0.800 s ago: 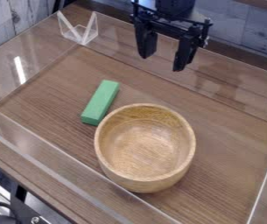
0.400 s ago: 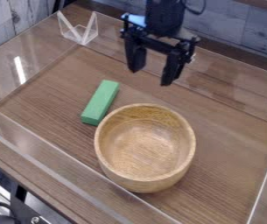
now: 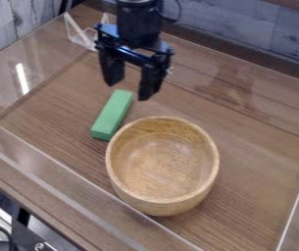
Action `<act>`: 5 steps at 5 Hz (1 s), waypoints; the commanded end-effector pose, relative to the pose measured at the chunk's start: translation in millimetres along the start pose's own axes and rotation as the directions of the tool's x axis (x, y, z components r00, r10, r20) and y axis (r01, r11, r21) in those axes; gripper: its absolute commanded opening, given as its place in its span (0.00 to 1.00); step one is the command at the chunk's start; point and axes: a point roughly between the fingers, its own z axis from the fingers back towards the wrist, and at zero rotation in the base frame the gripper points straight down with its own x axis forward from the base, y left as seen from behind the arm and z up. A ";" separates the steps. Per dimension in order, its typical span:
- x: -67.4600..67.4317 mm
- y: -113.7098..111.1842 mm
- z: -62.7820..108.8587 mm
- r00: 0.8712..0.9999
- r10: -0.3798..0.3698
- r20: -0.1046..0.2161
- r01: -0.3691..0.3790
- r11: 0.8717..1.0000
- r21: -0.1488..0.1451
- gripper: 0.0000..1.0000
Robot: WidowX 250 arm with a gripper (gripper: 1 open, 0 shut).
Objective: Put green stick into wooden bowl
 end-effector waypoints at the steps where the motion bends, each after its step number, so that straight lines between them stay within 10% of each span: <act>1: -0.2 21.8 7.4 0.998 -0.004 0.067 0.003 1.000 0.018 1.00; 5: 8.4 14.7 -27.5 0.993 0.043 0.113 -0.043 0.999 -0.001 1.00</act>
